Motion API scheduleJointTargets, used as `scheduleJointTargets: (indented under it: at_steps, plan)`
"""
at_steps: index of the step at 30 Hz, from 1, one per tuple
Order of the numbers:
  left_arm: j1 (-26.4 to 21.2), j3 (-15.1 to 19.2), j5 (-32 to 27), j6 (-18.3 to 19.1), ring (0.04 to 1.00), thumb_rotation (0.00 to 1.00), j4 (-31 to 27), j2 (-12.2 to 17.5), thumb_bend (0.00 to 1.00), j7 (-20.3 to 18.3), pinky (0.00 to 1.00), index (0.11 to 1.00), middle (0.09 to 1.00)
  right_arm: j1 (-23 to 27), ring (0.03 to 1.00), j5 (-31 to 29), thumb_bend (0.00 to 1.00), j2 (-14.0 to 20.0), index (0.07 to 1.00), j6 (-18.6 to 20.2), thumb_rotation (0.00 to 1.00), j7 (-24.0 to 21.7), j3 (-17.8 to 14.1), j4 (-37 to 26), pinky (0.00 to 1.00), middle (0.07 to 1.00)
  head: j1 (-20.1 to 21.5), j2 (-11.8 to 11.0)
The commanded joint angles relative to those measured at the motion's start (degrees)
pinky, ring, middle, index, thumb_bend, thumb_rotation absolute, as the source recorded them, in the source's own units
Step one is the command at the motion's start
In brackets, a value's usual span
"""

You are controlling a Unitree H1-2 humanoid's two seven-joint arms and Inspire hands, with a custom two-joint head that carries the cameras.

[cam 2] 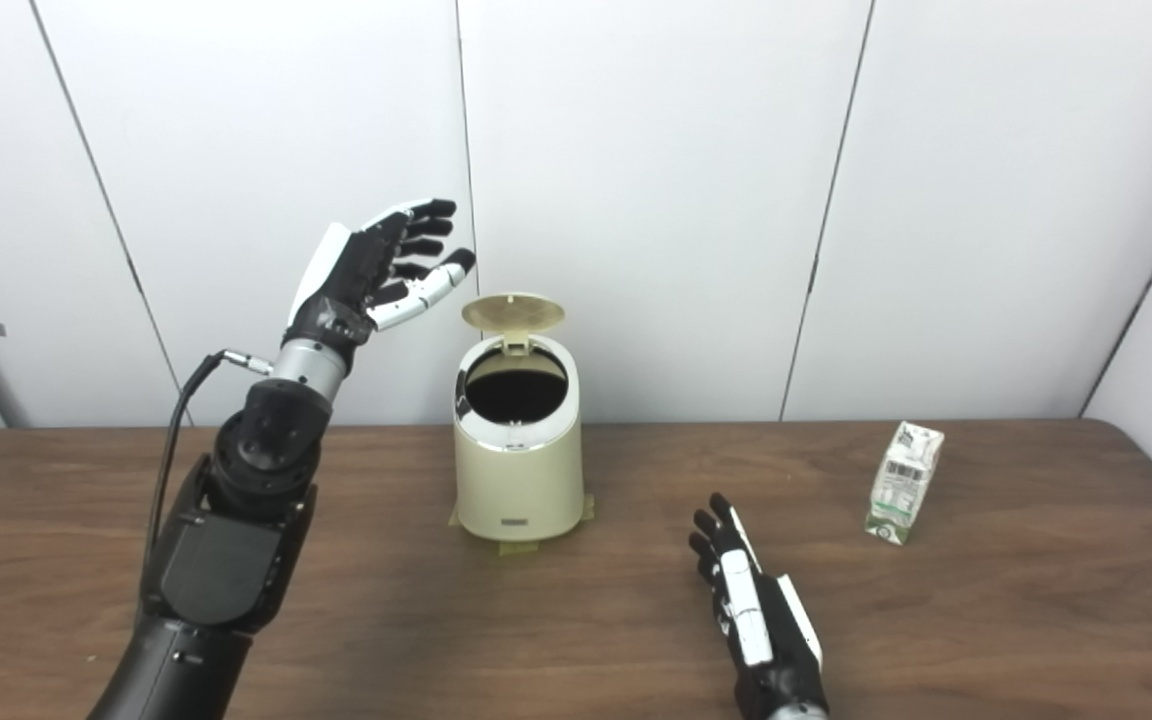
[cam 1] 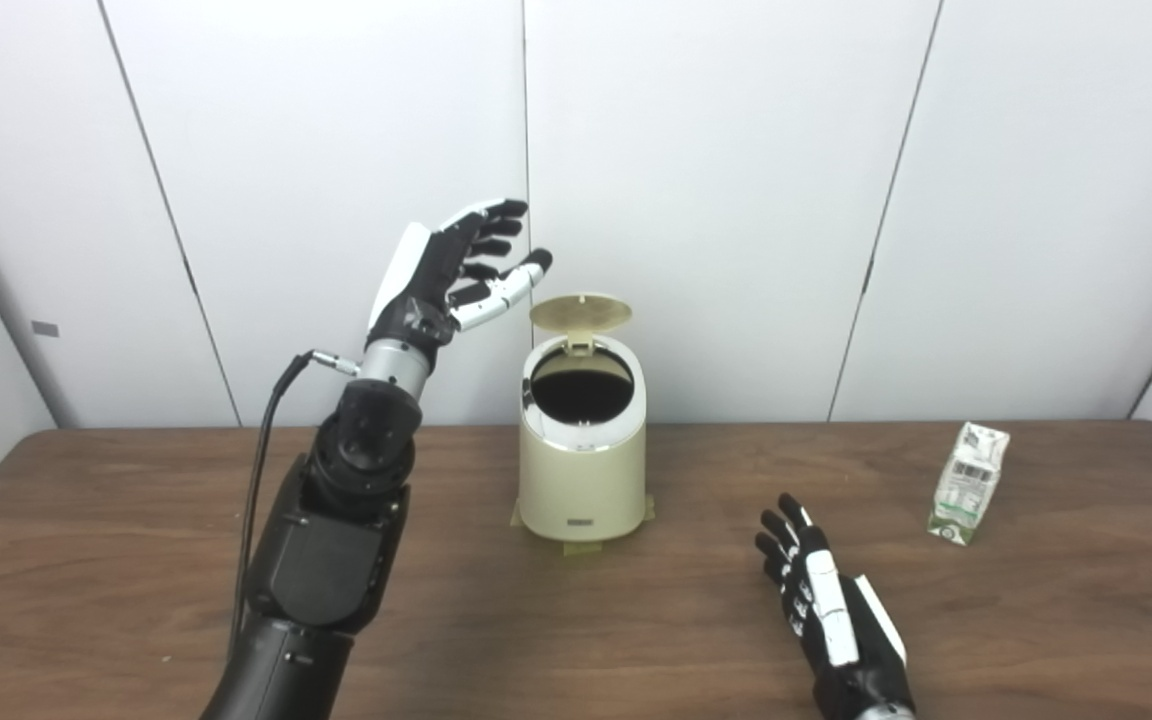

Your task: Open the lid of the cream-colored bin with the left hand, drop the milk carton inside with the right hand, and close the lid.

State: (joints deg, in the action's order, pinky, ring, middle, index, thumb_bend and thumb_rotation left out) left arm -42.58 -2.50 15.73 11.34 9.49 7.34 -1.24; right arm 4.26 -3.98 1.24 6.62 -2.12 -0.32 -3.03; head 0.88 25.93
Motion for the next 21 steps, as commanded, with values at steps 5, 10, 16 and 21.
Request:
scheduleJointTargets:
  at_steps: [5, 10, 16, 21]
  plan:
    - [6.34, 1.31, -3.37, 2.8, 0.836, 0.46, -9.93, 0.77, 0.41, -1.89, 0.79, 0.859, 0.85, 0.93, 0.941, 0.1, 0.63, 0.53, 0.992, 0.17, 1.0, -0.28, -0.08, -2.32, 0.96, 0.952, 0.3, 0.02]
    - [13.87, 0.85, -2.21, 1.84, 0.828, 0.29, -15.88, 1.79, 0.41, -1.56, 0.8, 0.83, 0.819, 0.62, 0.938, 0.03, 0.65, 1.16, 0.975, 0.58, 1.0, -0.48, -0.16, -3.52, 0.93, 0.951, 0.31, 0.19]
    - [22.63, 1.77, -3.89, 2.14, 0.829, 0.33, -21.85, 0.99, 0.38, -1.19, 0.8, 0.848, 0.84, 0.12, 0.897, 1.32, 0.61, 1.38, 0.941, 0.79, 0.79, 0.89, -0.89, -6.0, 0.81, 0.93, 0.38, 0.73]
    - [28.97, 1.53, -3.89, 4.24, 0.861, 0.55, -24.92, -0.96, 0.36, -0.68, 0.79, 0.895, 0.87, 0.04, 0.837, 2.09, 0.64, 0.76, 0.901, 1.55, 0.42, 2.63, -1.75, -8.27, 0.72, 0.898, 2.31, 1.53]
